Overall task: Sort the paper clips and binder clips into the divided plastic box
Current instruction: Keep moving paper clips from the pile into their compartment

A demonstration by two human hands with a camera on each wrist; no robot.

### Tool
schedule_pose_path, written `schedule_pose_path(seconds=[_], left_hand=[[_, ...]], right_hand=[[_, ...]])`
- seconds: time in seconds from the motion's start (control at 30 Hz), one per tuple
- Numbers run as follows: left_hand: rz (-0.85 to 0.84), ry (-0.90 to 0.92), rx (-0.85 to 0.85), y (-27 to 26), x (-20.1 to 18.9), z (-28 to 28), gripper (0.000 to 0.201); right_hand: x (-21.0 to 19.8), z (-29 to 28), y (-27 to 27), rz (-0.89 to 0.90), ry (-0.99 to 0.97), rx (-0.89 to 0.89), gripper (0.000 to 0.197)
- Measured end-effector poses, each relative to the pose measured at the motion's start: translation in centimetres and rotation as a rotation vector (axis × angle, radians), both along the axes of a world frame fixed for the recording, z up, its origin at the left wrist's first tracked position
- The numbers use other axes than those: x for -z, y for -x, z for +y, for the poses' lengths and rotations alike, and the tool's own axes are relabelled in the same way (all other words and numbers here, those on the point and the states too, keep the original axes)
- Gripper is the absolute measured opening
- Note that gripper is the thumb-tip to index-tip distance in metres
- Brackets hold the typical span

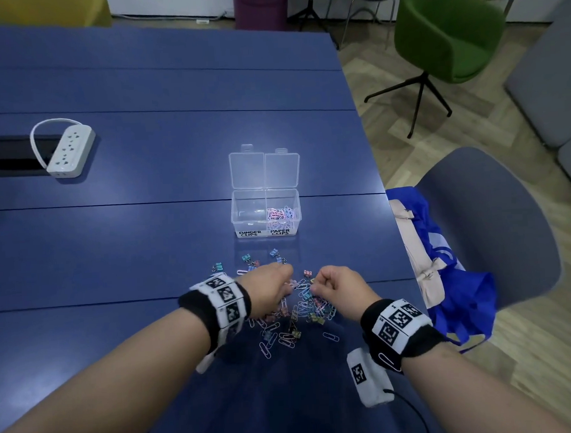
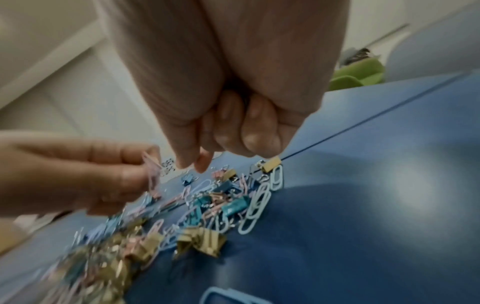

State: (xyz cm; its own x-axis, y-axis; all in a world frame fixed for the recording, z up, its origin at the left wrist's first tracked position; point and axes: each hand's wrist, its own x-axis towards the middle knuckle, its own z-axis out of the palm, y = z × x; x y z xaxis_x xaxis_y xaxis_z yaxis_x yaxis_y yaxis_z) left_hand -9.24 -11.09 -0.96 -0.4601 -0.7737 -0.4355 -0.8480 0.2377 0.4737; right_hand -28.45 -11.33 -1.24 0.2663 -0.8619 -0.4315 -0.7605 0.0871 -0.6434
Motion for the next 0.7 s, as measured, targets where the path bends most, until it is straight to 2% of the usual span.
schedule_pose_path(seconds=[0.07,0.17,0.23,0.33,0.47,0.6,0.7], left_hand=[[0.083,-0.011,-0.113,-1.6,-0.4,0.5,0.019],[0.192,-0.071,-0.239,-4.3,-0.6,1.8,0.02],[0.311,-0.157,-0.331,-5.9,-0.2,2.5,0.021],[0.467,-0.266,-0.46,-7.3,0.9,3.1,0.019],[0.634,-0.381,-0.606,-7.2,1.0,3.6,0.018],[0.709,-0.428,-0.639,-6.8,0.7,3.6,0.016],[0.803,-0.512,-0.757,-6.3,0.6,3.4,0.02]], right_hand=[[-0.6,0.1,-0.3,0.064,-0.005,-0.12,0.009],[-1.0,0.6,-1.0,0.252,0.012,-0.347,0.034],[-1.1,0.8,-1.5,0.385,0.082,-0.448,0.044],[-1.1,0.9,-2.3,0.456,0.137,-0.502,0.036],[-0.8,1.0,-3.2,0.514,0.156,-0.538,0.016],[-0.4,0.7,-3.5,0.565,0.18,-0.593,0.018],[-0.6,0.7,-3.3,0.488,0.178,-0.552,0.013]])
